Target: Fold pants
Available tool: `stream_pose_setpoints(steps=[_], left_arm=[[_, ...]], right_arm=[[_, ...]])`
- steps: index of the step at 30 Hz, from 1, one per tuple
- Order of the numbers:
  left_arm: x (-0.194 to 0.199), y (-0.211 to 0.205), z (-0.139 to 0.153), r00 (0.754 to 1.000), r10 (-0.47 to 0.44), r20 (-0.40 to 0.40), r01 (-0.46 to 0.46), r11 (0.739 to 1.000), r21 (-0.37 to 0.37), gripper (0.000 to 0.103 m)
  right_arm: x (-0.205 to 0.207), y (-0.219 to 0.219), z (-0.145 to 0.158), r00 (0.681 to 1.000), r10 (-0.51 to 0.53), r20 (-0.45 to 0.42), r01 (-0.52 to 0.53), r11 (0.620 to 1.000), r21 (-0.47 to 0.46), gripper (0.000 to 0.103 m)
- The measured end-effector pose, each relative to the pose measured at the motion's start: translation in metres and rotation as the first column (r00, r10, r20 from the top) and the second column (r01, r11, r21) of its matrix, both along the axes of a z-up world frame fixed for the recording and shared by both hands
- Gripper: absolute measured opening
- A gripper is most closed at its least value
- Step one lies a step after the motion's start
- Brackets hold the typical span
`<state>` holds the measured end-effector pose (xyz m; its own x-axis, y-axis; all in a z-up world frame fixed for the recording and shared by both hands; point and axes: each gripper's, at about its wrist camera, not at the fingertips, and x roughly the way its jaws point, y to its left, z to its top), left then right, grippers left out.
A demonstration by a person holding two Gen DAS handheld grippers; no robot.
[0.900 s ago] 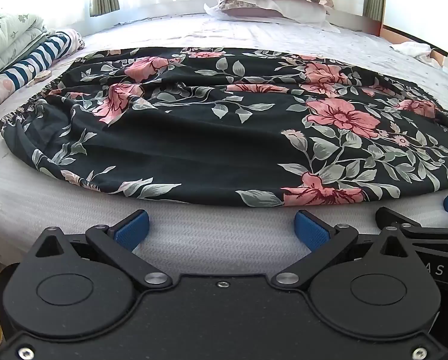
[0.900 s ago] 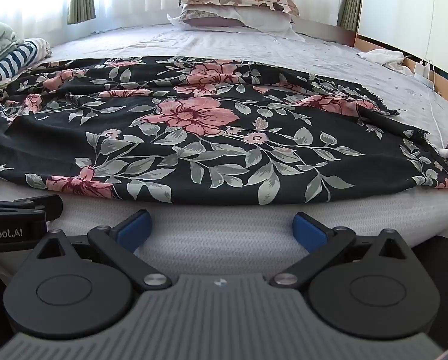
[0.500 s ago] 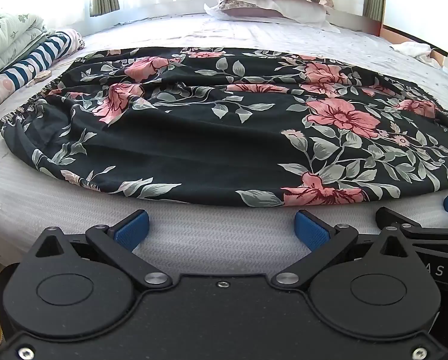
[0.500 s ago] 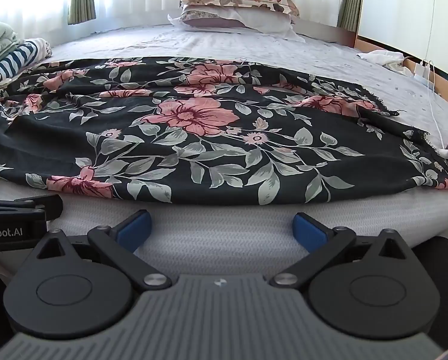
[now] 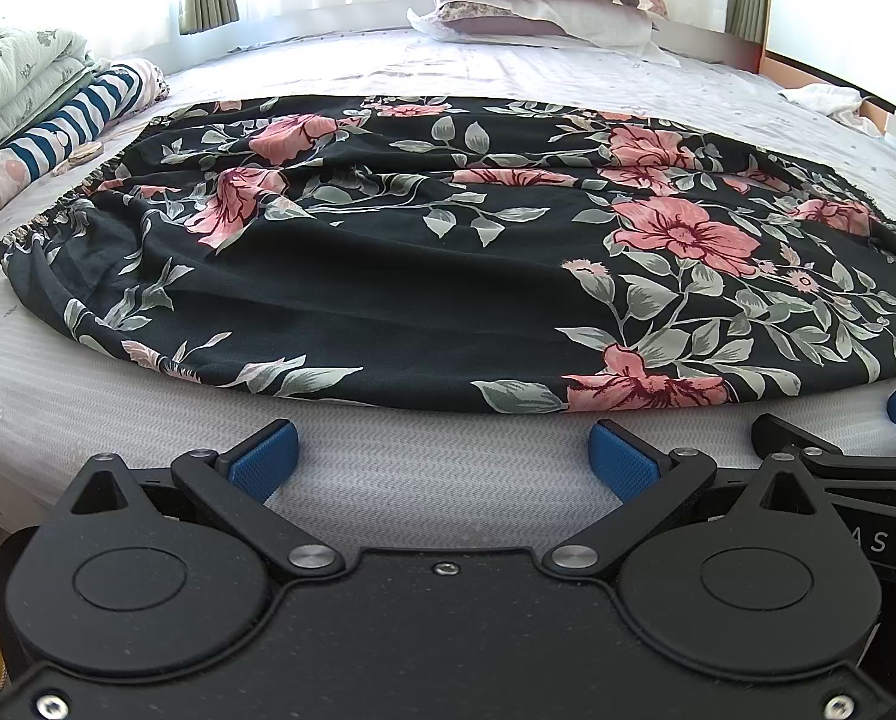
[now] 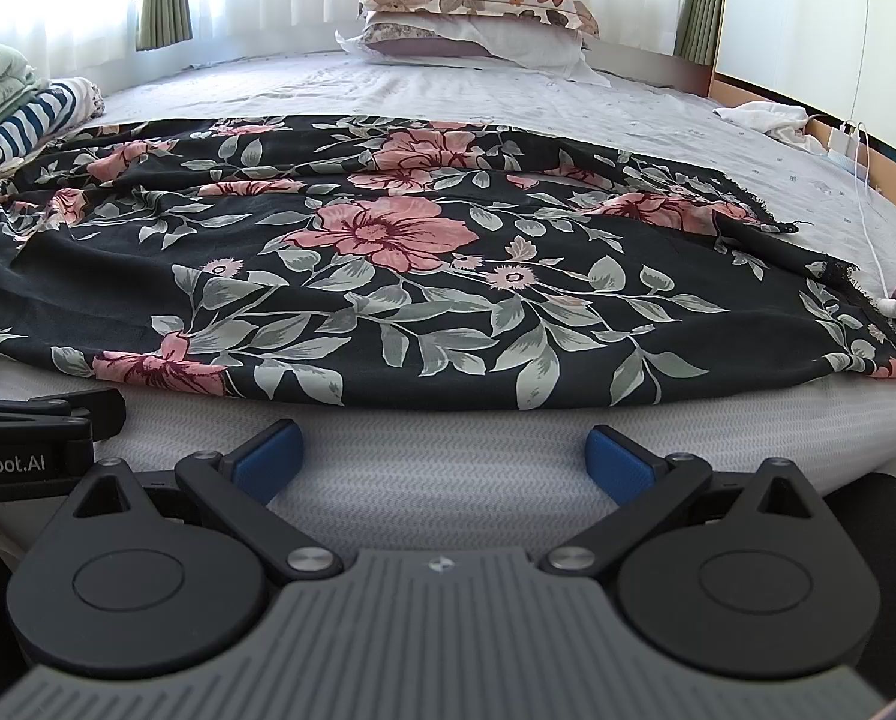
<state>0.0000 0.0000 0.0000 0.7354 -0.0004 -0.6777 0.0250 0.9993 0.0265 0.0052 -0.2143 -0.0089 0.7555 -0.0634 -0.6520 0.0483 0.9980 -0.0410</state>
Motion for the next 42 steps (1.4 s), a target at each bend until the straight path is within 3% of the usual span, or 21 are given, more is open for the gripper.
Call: stream_pose_setpoints(steps=[21, 42], left_arm=[[0.000, 0.000, 0.000, 1.000, 0.000, 0.000, 0.000, 1.000, -0.001, 0.103], [0.001, 0.003, 0.002, 1.000, -0.001, -0.010, 0.001, 1.000, 0.000, 0.103]], right_arm=[[0.000, 0.001, 0.001, 1.000, 0.000, 0.001, 0.000, 1.000, -0.003, 0.103], [0.006, -0.006, 0.012, 0.998, 0.021, -0.061, -0.020, 1.000, 0.018, 0.103]])
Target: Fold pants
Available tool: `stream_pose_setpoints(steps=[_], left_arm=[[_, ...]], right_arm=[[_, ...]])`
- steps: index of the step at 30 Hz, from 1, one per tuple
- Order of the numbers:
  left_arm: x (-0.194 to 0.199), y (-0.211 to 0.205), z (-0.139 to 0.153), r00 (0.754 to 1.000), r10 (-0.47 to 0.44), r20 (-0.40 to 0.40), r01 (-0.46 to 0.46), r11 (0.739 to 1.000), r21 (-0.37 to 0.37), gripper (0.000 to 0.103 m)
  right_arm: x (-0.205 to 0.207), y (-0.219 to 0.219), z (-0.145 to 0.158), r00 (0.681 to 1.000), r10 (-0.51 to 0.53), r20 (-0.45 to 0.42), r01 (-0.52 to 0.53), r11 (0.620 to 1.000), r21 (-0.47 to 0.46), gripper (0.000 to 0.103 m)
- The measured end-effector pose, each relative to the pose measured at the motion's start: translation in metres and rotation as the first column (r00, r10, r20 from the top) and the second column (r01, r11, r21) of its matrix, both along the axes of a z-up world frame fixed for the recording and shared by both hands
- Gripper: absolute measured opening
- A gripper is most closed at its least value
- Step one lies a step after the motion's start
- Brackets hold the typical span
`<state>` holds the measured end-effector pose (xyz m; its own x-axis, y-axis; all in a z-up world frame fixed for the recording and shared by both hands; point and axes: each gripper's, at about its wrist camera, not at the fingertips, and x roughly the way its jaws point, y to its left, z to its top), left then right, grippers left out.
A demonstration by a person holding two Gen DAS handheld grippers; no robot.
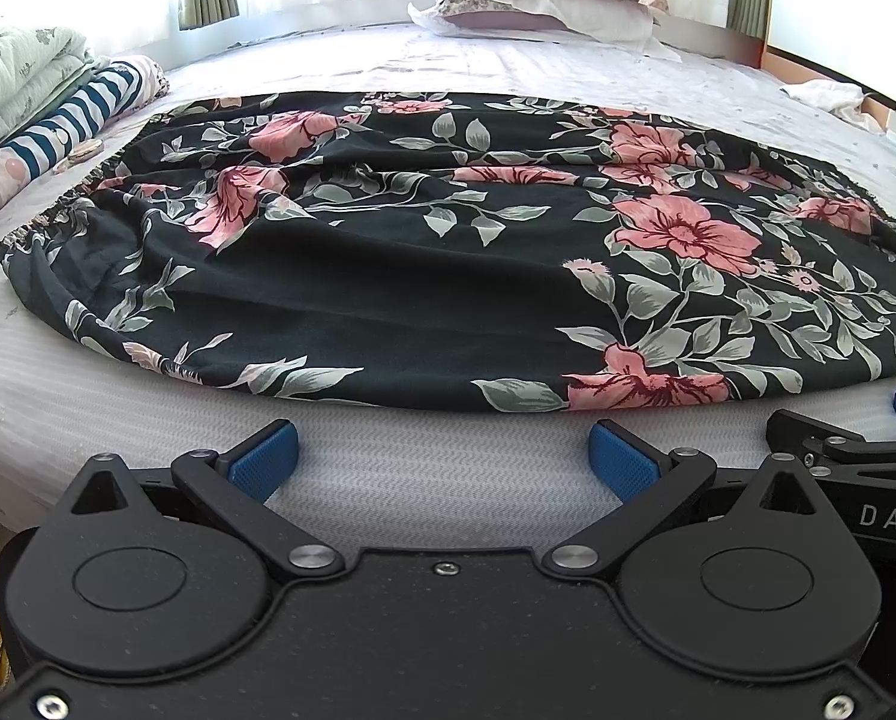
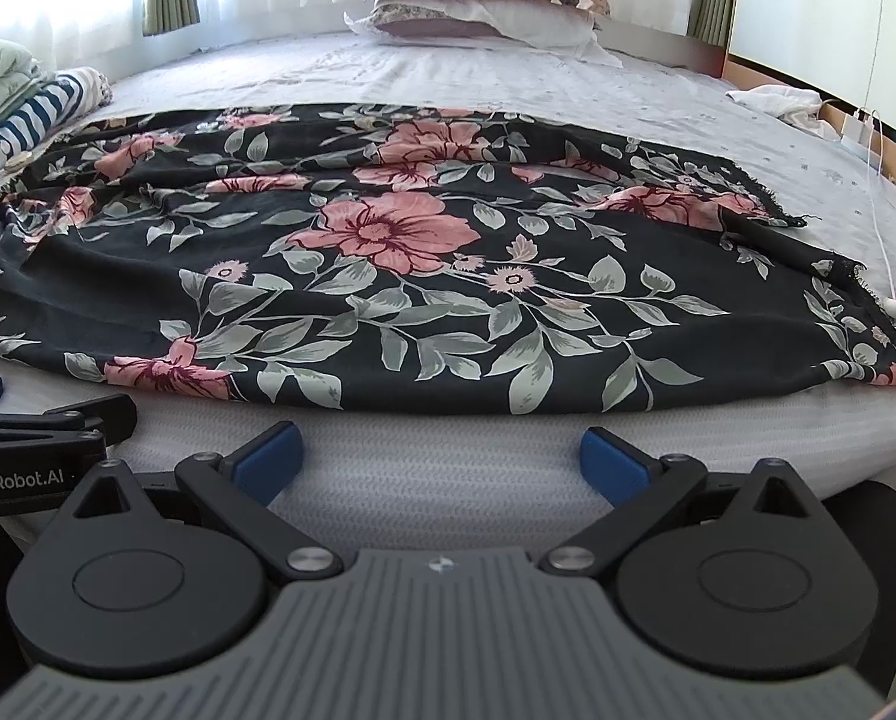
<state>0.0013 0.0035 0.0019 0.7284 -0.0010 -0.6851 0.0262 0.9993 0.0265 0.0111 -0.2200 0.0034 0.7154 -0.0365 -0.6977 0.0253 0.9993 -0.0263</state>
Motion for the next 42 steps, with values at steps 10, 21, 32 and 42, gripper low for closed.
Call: stream_pose_setpoints(steps=[10, 21, 32, 42], left_arm=[[0.008, 0.001, 0.001, 0.999, 0.038, -0.013, -0.038, 0.999, -0.024, 0.103], [0.005, -0.001, -0.001, 0.999, 0.041, 0.004, -0.041, 0.999, -0.016, 0.103], [0.019, 0.044, 0.028, 0.993, 0.110, 0.041, -0.108, 0.992, -0.063, 0.099], [0.061, 0.173, 0.048, 0.848, 0.493, 0.194, -0.499, 0.866, -0.023, 0.099]], right_arm=[[0.001, -0.006, 0.001, 1.000, 0.013, -0.007, -0.013, 0.999, 0.035, 0.103], [-0.006, -0.006, -0.005, 0.999, 0.041, 0.033, -0.042, 0.999, 0.017, 0.103], [-0.007, -0.008, -0.003, 0.996, 0.079, 0.038, -0.079, 0.997, 0.012, 0.103], [-0.015, -0.037, 0.028, 0.979, -0.003, 0.205, -0.012, 0.997, 0.072, 0.103]])
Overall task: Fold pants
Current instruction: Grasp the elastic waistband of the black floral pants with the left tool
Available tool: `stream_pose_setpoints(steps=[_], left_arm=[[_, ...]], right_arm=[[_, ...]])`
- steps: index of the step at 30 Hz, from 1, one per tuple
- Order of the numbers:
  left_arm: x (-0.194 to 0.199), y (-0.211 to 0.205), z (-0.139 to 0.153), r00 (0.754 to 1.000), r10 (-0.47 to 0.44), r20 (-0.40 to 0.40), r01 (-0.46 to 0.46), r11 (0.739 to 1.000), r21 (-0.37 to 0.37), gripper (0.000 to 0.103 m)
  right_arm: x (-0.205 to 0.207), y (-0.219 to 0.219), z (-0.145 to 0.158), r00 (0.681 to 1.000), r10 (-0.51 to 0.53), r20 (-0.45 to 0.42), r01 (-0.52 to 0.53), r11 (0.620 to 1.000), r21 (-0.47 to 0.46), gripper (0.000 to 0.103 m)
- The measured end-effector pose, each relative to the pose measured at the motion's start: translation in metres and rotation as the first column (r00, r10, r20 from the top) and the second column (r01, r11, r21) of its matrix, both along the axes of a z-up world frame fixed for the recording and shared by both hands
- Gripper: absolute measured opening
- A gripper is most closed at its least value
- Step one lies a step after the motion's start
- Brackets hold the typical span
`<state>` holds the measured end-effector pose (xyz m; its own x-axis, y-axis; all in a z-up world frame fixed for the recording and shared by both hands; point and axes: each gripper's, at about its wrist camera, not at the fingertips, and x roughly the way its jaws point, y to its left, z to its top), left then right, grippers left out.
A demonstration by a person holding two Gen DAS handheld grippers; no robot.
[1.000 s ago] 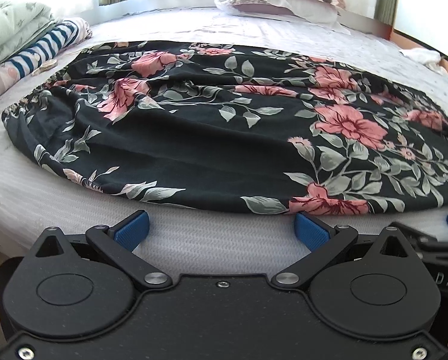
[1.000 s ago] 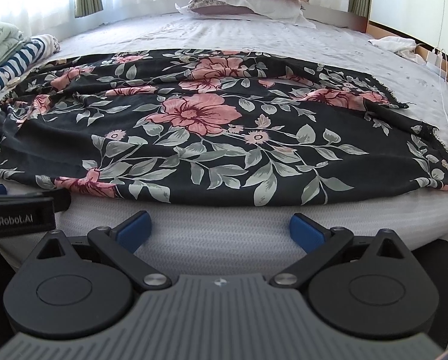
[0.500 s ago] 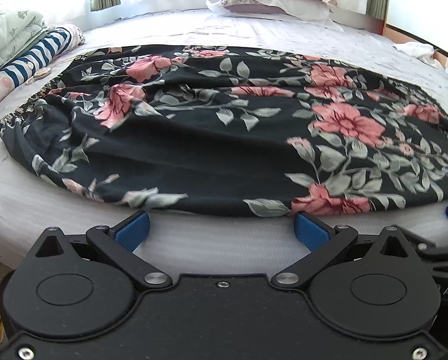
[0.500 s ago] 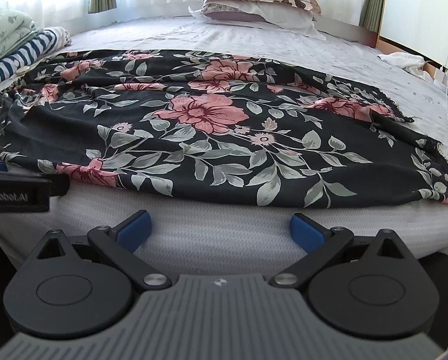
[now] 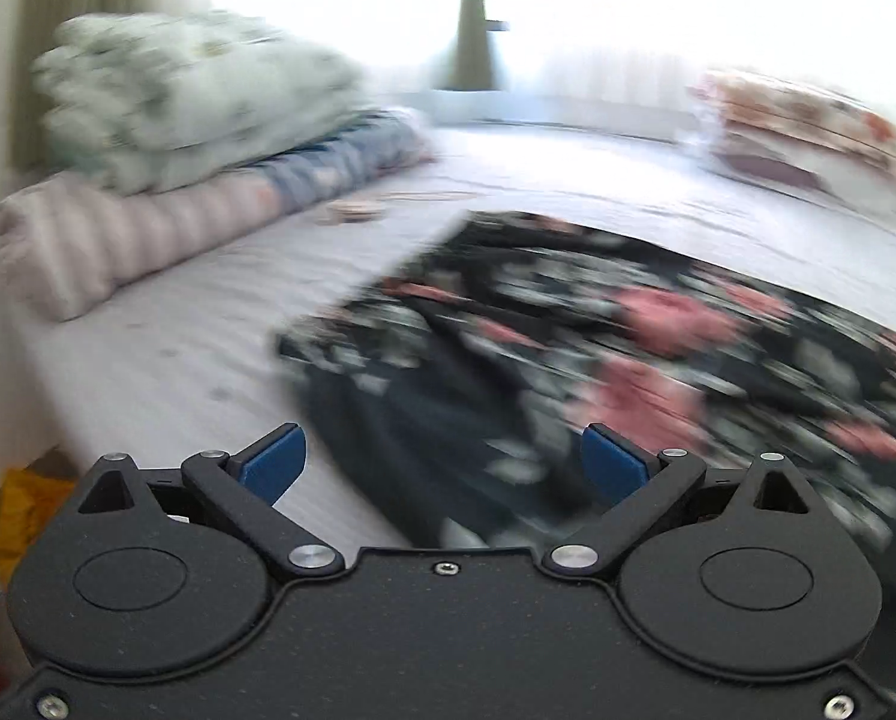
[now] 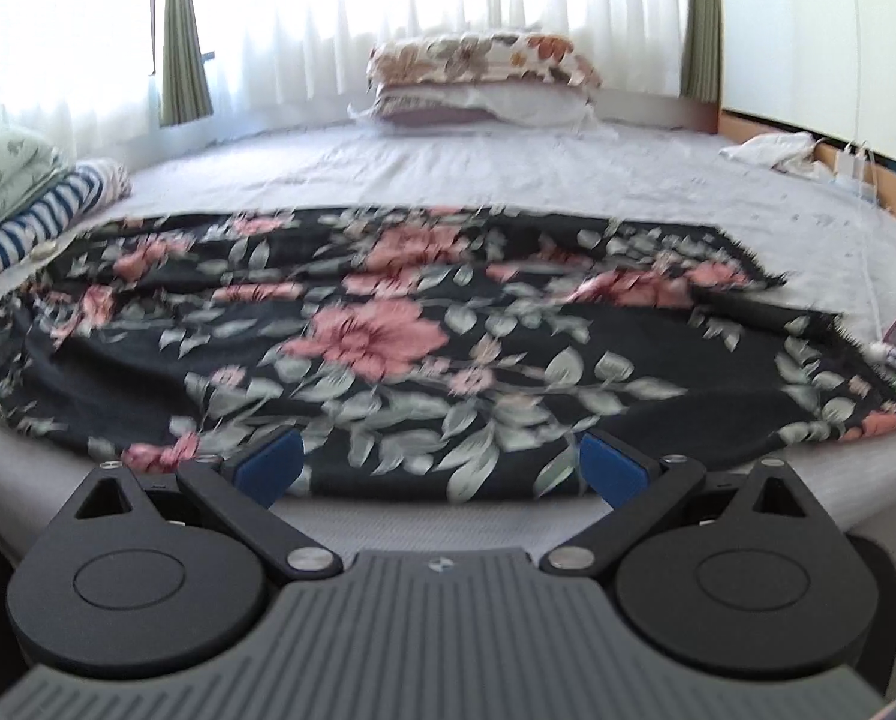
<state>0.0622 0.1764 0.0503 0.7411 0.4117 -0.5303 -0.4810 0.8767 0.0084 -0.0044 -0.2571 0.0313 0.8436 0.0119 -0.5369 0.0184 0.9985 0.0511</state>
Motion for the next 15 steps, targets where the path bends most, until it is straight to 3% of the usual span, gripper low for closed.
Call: stream_pose_setpoints(steps=[5, 10, 13, 15], left_arm=[[0.038, 0.061, -0.018, 0.989, 0.142, -0.034, -0.144, 0.987, -0.066, 0.096], [0.062, 0.086, -0.043, 0.974, 0.221, -0.040, -0.223, 0.973, -0.061, 0.096], [0.073, 0.100, -0.056, 0.969, 0.242, -0.054, -0.246, 0.964, -0.101, 0.095], [0.076, 0.101, -0.057, 0.967, 0.248, -0.059, -0.252, 0.964, -0.083, 0.090]], right_arm=[[0.012, -0.015, 0.002, 0.998, -0.057, -0.004, 0.057, 0.998, -0.010, 0.101], [0.019, -0.020, -0.002, 0.995, -0.095, -0.008, 0.094, 0.995, -0.038, 0.101], [0.023, -0.024, -0.004, 0.993, -0.116, -0.009, 0.115, 0.992, -0.053, 0.100], [0.026, -0.029, -0.006, 0.991, -0.132, -0.017, 0.131, 0.990, -0.049, 0.100]])
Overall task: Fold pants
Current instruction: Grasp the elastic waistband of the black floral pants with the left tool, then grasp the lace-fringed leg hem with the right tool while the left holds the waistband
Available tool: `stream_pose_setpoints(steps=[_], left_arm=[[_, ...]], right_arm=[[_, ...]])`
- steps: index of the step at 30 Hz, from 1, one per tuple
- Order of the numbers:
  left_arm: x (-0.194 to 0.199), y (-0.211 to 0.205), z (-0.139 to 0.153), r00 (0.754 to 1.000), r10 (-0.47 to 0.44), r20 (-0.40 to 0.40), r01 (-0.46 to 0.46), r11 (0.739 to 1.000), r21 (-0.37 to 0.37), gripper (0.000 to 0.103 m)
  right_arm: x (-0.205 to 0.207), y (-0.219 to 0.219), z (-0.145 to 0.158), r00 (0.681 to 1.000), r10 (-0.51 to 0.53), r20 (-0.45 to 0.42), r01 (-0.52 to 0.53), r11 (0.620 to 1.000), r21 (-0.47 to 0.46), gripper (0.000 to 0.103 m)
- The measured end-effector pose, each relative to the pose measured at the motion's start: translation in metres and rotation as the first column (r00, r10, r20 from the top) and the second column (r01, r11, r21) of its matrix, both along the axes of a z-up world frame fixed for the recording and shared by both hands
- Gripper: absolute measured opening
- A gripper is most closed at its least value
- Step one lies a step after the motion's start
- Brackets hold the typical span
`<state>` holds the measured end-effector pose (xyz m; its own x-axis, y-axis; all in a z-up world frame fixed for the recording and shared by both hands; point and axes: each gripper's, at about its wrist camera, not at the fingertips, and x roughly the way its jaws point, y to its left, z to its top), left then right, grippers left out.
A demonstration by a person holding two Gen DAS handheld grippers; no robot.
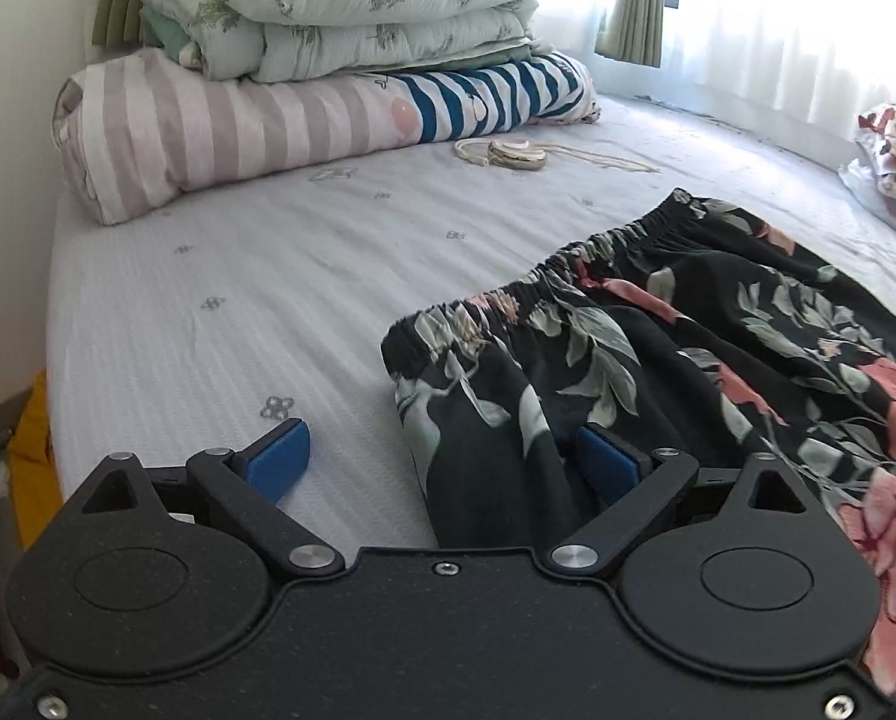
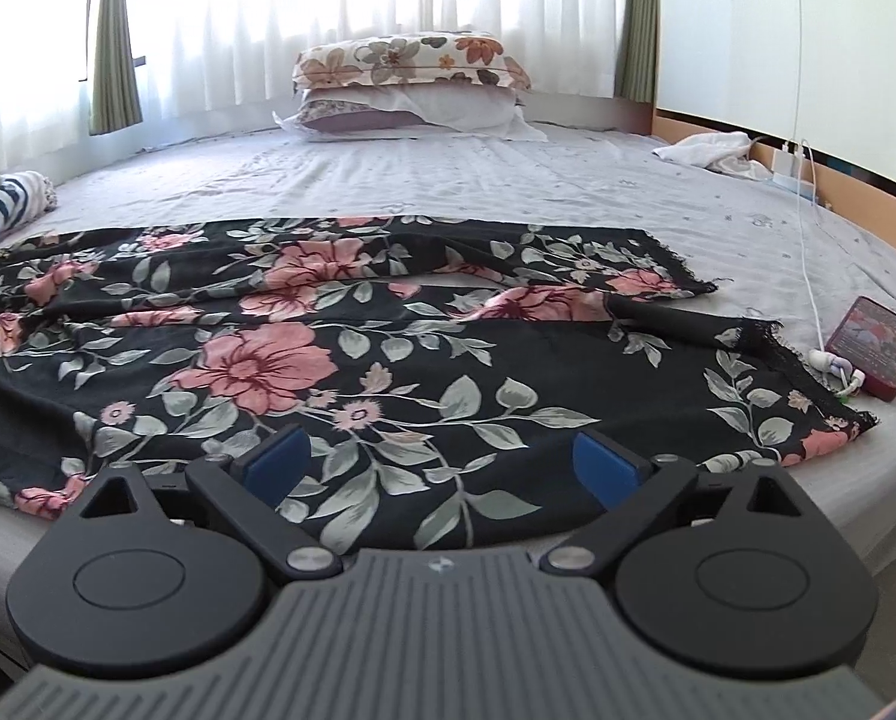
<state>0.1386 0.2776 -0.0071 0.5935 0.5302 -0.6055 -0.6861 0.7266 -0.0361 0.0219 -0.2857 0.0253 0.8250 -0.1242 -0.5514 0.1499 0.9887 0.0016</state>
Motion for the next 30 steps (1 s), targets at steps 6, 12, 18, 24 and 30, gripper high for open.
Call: stream_pose_setpoints(steps=[6, 12, 18, 24, 30], left_arm=[[-0.004, -0.012, 0.016, 1.000, -0.031, 0.003, 0.030, 0.997, 0.078, 0.003], [-0.022, -0.010, 0.039, 1.000, -0.005, 0.030, 0.001, 0.992, 0.123, 0.002], [-0.044, 0.006, 0.057, 0.999, 0.029, 0.036, -0.034, 0.990, 0.136, 0.002], [-0.054, 0.017, 0.051, 0.998, 0.062, -0.004, -0.061, 0.991, 0.120, 0.003], [-0.051, 0.015, 0.039, 0.995, 0.074, -0.061, -0.066, 0.990, 0.126, 0.013]], right_arm=[[0.005, -0.015, -0.005, 0.999, -0.036, -0.008, 0.036, 0.999, 0.030, 0.100], [0.007, -0.030, -0.007, 0.998, -0.056, -0.017, 0.056, 0.998, 0.014, 0.100], [0.004, -0.052, -0.008, 0.995, -0.092, -0.033, 0.092, 0.996, 0.001, 0.100], [0.001, -0.079, -0.015, 0.990, -0.119, -0.071, 0.117, 0.993, -0.027, 0.100], [0.000, -0.137, -0.028, 0.967, -0.214, -0.137, 0.216, 0.976, -0.002, 0.102]])
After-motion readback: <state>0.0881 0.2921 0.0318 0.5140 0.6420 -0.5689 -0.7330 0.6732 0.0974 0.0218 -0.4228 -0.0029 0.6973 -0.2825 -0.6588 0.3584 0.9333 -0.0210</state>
